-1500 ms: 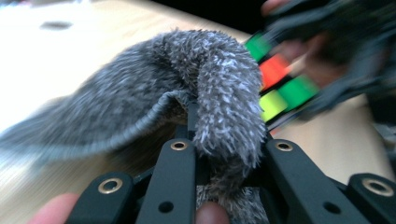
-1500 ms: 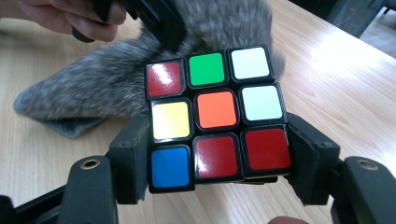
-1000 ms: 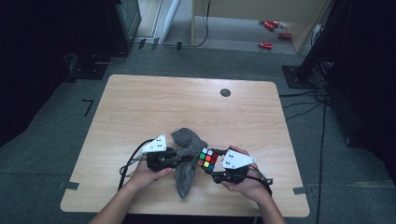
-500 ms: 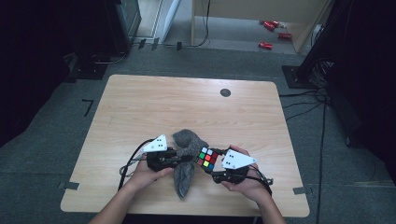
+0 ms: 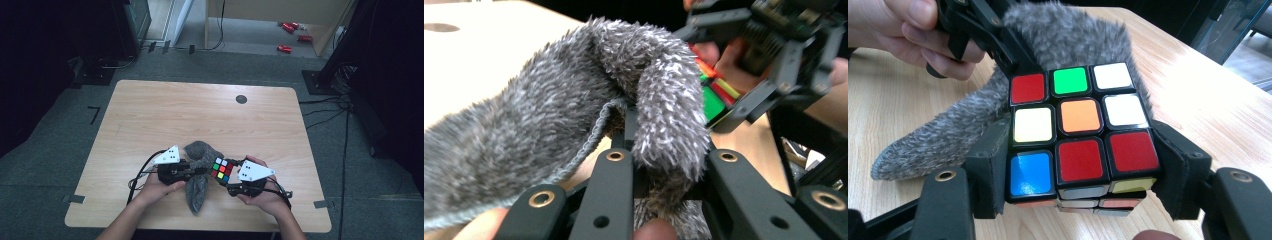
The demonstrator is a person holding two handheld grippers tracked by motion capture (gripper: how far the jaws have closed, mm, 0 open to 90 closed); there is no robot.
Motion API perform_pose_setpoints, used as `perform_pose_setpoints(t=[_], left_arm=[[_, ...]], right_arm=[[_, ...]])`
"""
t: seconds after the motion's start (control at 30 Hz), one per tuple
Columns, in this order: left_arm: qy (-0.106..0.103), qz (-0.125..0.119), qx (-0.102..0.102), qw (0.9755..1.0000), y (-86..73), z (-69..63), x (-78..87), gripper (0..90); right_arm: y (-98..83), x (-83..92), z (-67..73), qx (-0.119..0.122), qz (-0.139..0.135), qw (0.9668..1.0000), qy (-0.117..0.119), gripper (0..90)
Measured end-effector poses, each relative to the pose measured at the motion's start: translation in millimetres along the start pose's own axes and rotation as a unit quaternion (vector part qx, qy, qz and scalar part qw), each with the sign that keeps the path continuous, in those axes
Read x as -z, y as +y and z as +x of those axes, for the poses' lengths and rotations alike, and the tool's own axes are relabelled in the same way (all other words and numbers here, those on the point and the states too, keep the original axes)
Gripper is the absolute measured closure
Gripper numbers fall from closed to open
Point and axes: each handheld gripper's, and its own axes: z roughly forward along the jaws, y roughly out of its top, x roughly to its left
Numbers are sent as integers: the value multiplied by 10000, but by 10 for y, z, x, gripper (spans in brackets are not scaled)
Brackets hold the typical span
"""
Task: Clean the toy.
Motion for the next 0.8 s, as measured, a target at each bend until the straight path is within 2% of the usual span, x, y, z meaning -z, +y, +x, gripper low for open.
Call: perform_pose_setpoints(t=[0.07,0.17,0.27,0.4,0.5,0.53,0.67,0.8], left_arm=[[-57,-103,-53,9999,42,-42,16,811],[-275,-346,-93,9990,117,-97,59,810],[-212,-256,-101,9994,103,-83,46,809],[73,80,19,9999,17,-9,-10,809],[223,151,1,9996,23,-17,-24,809],[252,106,-5,9996,43,-24,-14,808],[65,-234,-37,9997,187,-103,70,809],[-163,-222,-226,9994,271,-248,33,807]], right_arm=[[-10,-11,4,-3,-4,10000,26,343],[-16,-29,6,4,30,10000,21,343],[-14,-35,9,29,50,10000,7,343],[-4,-11,4,10,2,10000,9,343],[-2,-10,7,33,20,10000,-23,343],[-8,-18,8,27,40,10000,-38,343],[-35,-76,12,58,179,9998,-73,343],[-25,-128,42,30,245,9997,-63,343]])
